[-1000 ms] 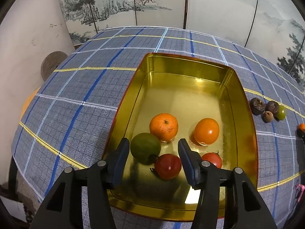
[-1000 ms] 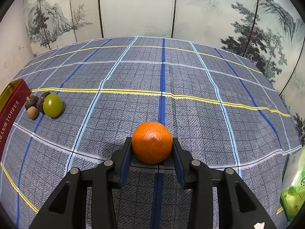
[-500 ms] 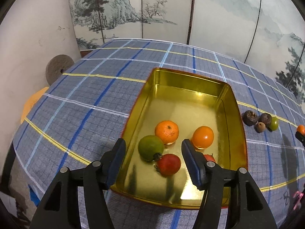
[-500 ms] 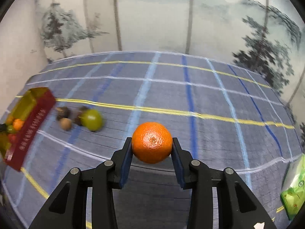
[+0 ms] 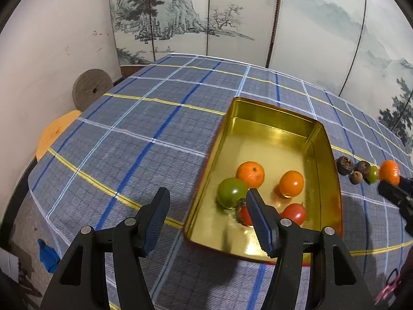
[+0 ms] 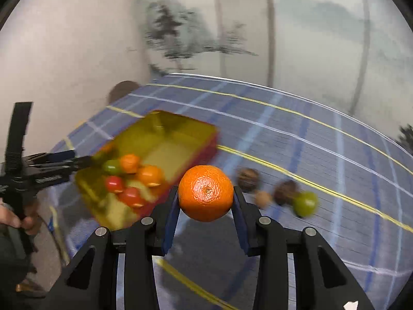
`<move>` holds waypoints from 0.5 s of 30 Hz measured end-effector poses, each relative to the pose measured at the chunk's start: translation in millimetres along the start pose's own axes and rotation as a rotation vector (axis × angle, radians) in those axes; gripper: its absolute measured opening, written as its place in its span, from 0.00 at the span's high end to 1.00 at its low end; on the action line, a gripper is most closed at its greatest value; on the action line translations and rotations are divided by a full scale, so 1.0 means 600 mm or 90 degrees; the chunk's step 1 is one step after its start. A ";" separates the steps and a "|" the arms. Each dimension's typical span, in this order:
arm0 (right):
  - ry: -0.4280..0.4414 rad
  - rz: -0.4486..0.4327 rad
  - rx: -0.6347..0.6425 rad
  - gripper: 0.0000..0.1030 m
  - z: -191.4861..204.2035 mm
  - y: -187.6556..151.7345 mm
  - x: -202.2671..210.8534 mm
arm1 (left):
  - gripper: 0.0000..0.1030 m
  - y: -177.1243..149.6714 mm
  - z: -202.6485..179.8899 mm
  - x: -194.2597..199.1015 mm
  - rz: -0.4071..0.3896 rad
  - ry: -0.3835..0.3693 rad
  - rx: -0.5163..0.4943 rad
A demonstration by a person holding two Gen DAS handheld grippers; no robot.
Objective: Organize fruits
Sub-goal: 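Carry the held orange over the tin tray with the right gripper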
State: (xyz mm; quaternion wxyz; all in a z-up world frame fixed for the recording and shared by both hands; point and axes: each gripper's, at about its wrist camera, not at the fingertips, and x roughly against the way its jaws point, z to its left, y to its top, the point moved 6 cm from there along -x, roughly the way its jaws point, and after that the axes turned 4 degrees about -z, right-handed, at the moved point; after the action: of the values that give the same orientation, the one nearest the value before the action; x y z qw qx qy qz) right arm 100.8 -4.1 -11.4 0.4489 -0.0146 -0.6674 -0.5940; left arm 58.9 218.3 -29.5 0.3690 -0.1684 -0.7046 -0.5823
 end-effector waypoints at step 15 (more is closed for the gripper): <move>0.078 0.058 0.089 0.65 0.161 0.005 -0.124 | 0.39 -0.017 0.056 0.001 0.011 0.039 0.023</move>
State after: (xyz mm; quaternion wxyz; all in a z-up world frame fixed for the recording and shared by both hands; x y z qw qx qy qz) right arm 90.7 112.6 -44.6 0.5153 0.0226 -0.6772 -0.5248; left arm 40.7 247.5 -37.7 0.3987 -0.1497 -0.7018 -0.5710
